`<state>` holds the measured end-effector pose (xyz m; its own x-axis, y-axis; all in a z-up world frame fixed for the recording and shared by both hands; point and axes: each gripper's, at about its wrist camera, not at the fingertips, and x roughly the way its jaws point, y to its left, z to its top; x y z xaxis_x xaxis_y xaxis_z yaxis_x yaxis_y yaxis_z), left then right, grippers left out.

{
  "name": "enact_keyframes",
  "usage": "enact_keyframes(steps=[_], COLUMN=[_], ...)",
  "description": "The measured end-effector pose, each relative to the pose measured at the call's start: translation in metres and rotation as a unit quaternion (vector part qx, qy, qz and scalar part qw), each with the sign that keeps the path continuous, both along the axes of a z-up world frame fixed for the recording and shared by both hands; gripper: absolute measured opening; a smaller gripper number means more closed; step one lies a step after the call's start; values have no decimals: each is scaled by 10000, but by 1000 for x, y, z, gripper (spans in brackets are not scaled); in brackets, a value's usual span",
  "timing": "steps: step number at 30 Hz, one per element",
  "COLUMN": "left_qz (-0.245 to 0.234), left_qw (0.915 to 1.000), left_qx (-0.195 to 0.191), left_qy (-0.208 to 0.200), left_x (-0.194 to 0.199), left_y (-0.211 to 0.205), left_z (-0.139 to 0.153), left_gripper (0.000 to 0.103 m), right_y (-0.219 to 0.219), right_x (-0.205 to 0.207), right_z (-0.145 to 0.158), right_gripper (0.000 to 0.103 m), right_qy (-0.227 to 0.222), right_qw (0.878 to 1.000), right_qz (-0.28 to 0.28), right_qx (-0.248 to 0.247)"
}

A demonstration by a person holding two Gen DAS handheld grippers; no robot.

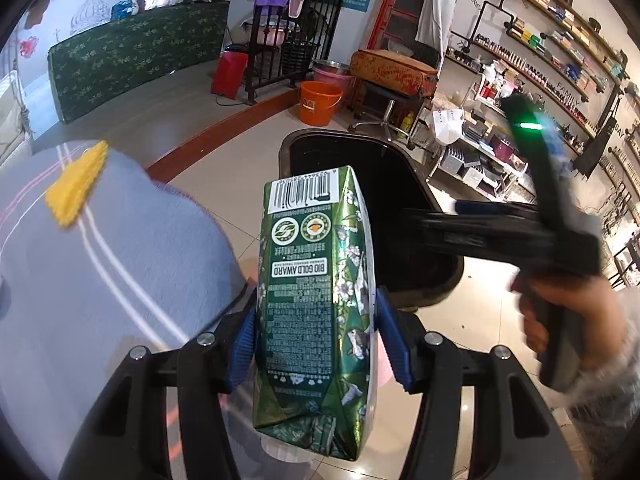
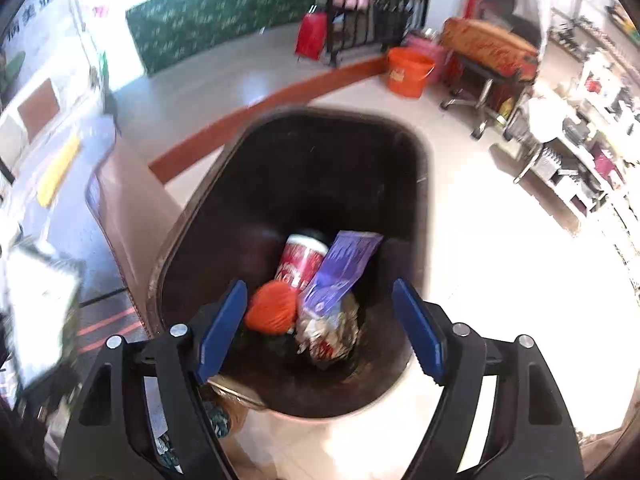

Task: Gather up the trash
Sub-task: 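Carry the green juice carton into the bin and open the left tool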

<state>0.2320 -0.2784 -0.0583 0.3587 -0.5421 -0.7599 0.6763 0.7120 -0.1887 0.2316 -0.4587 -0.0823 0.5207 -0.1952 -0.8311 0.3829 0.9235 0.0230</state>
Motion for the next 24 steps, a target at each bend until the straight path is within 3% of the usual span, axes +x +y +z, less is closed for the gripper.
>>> enact_keyframes(steps=[5, 11, 24], left_qz=[-165, -332, -542], left_qw=[9997, 9986, 9928], left_qx=[161, 325, 914], left_qy=[-54, 247, 553], left_x=[13, 32, 51], left_y=[-31, -71, -128], left_z=[2, -7, -39], left_gripper=[55, 55, 55], right_y=[-14, -17, -23], right_x=[-47, -107, -162], right_z=[25, 45, 36], right_gripper=[79, 83, 84], right_qy=[-589, -1194, -1412], right_qw=[9977, 9904, 9845], right_qz=[-325, -693, -1031], right_qx=[-74, -56, 107])
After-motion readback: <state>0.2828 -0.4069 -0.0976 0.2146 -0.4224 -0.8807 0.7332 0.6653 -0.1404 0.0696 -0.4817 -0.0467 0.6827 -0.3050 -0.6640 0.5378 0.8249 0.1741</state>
